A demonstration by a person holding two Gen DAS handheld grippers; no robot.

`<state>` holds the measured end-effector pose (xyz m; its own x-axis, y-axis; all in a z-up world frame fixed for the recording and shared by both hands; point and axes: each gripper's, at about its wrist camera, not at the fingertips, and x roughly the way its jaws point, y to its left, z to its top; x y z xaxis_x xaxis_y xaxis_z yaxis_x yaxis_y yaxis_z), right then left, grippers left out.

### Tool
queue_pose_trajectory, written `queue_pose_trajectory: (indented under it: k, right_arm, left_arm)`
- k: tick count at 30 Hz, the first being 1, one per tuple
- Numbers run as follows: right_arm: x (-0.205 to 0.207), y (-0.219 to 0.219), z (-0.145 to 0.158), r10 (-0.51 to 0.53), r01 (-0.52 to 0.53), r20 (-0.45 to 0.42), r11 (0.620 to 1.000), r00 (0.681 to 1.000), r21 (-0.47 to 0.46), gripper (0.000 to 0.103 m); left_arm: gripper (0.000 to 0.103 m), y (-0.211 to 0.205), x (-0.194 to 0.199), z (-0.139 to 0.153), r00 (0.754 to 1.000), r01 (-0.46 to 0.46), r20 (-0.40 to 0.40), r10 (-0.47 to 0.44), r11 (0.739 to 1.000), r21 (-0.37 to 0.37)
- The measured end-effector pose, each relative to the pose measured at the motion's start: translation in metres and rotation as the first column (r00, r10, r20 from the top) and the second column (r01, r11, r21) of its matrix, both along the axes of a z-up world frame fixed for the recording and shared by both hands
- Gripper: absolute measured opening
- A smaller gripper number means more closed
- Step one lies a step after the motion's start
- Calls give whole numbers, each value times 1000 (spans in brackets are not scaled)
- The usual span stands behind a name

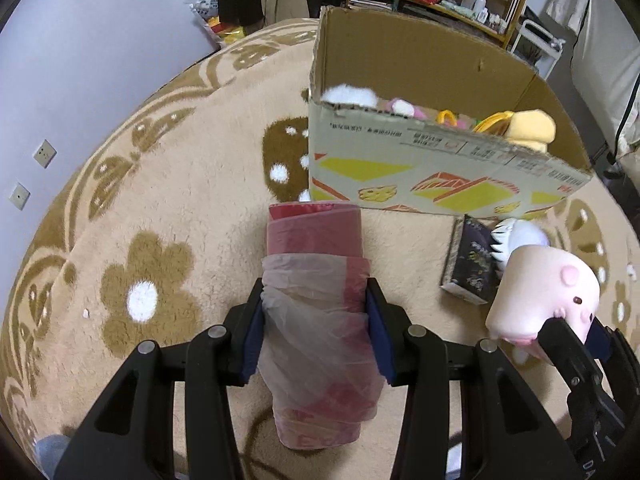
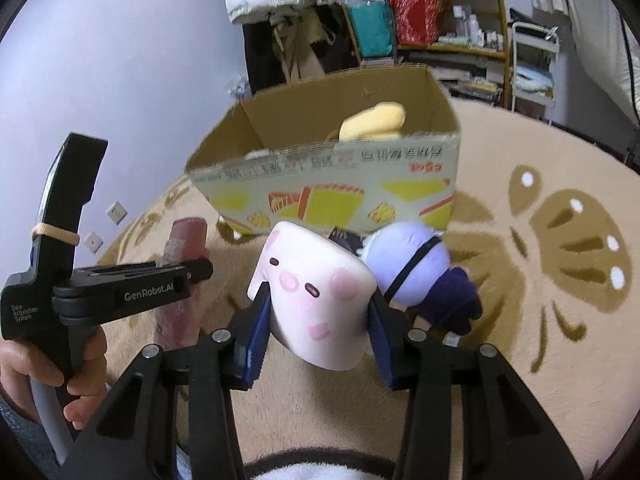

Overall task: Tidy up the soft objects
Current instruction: 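Lift the pink packet and pig cushion with both tools over the box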

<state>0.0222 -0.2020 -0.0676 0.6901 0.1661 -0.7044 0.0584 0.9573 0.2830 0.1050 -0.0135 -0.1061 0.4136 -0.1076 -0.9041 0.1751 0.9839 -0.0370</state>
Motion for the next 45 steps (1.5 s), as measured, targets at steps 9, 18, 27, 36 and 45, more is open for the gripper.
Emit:
queue_pose_trajectory:
  k: [9,18,27,36,45]
  right_arm:
    - [-12,-8,37,-30,35,152,999,988,-34,45]
    - [-15,-18,62,-90,110,251,992,964,-65,44]
    - [-11,-22,82,-94,145,320,980,943,-139,44]
    - [7,-36,100,-79,140,373,980,925,-140,44]
    - [38,-47,102,-69,130,381,982,922,-138,44]
  left_arm:
    - [44,3,-11,40,989,-1,148,3,1000,-13]
    - [44,-3,-25,84,940,45,339,-38,999,-14]
    - [44,-12,-27,115,896,72,442,-50,997,-34]
    - [44,-21,-14,138,849,70,528,-35,996,-46]
    - [44,-33,13,151,838,101,543,-60,994,-47]
